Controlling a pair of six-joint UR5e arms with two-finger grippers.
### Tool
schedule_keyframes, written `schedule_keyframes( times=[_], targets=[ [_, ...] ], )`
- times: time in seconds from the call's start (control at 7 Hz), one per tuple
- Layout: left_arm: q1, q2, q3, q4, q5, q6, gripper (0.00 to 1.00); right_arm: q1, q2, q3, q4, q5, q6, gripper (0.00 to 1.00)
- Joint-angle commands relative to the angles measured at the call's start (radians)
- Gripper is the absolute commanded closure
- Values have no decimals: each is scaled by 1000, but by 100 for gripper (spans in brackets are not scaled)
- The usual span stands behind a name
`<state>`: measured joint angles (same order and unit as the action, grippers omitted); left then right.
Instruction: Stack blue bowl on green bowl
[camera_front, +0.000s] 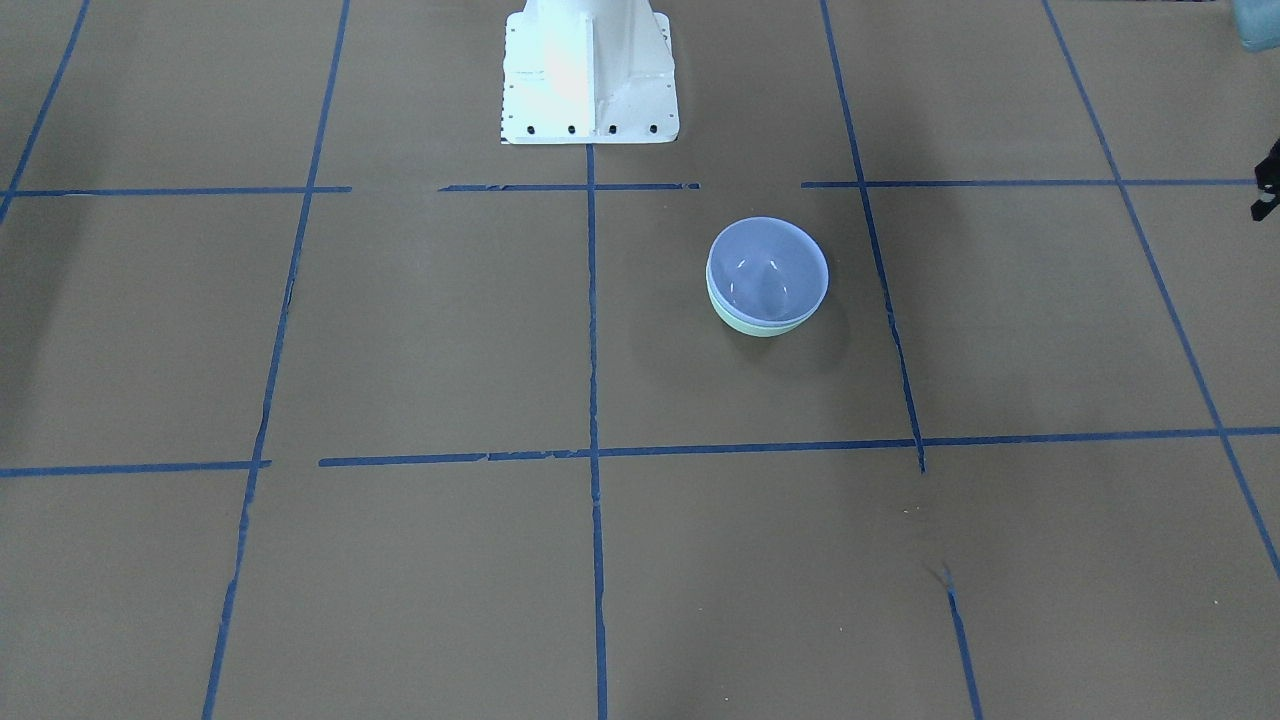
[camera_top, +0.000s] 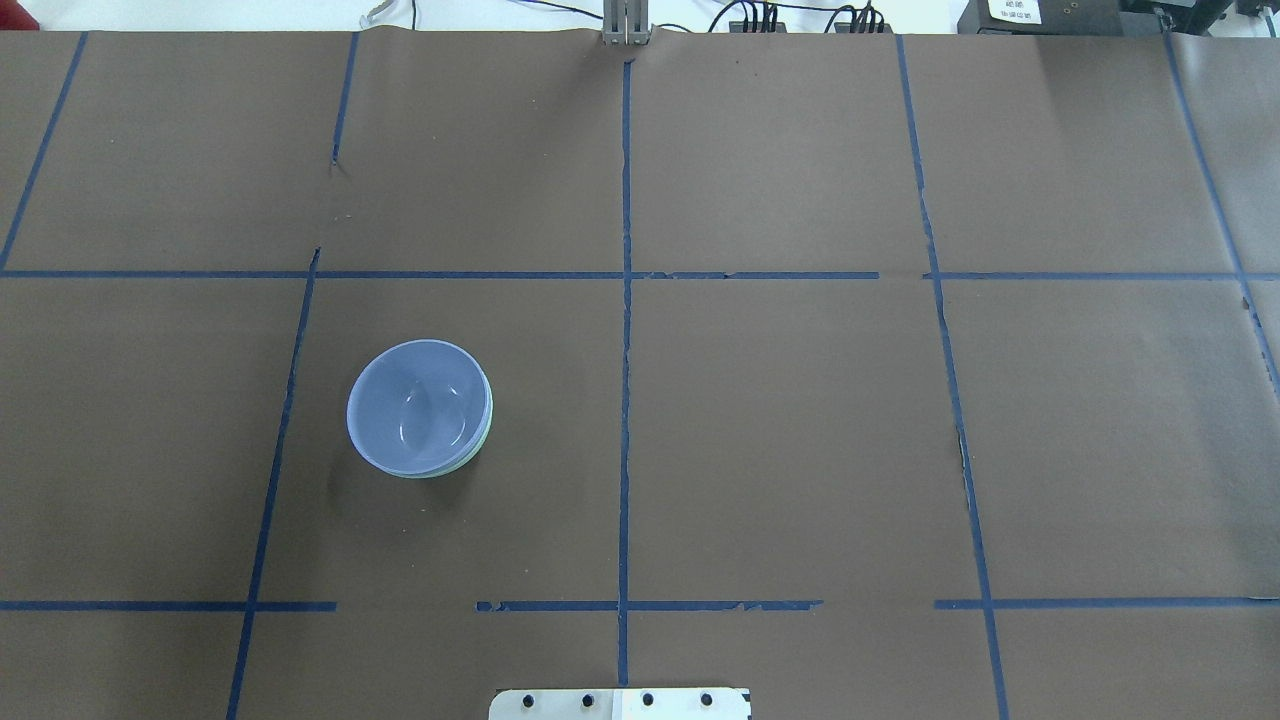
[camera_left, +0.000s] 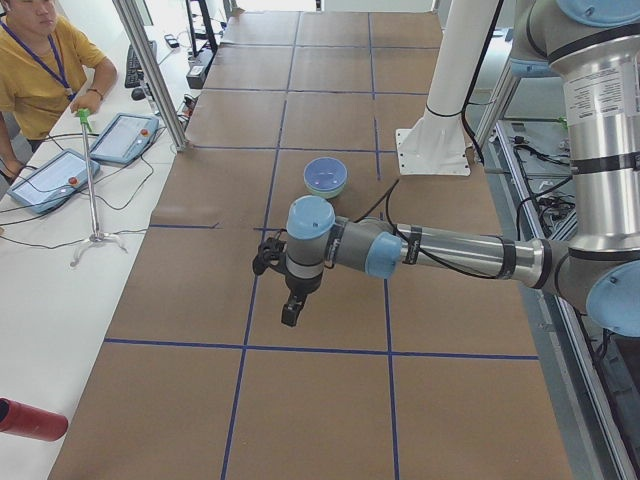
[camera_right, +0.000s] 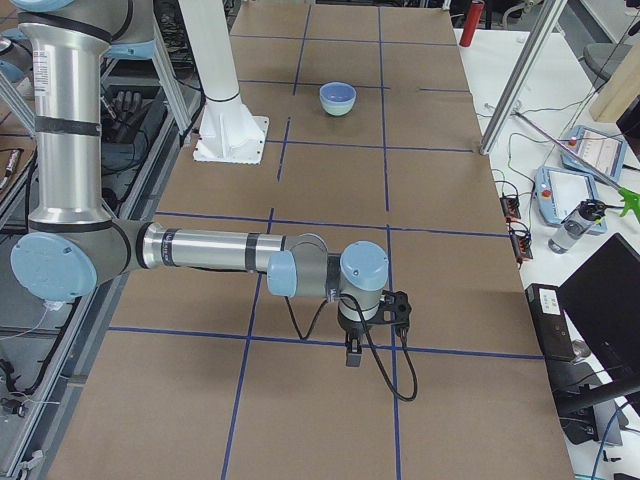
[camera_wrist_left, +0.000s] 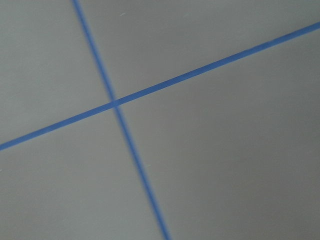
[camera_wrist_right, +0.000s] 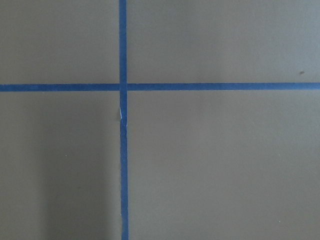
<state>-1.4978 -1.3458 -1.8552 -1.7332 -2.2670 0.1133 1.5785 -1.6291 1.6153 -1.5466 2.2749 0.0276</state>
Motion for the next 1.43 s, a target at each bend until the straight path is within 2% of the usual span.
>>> schedule_keyframes(
  times=[0.0, 1.29],
  targets=[
    [-74, 46, 36, 0, -42, 71, 0, 0, 0, 0, 0, 0, 0, 0],
    [-74, 43, 57, -14, -32, 71, 0, 0, 0, 0, -1, 0, 0, 0]
  ],
)
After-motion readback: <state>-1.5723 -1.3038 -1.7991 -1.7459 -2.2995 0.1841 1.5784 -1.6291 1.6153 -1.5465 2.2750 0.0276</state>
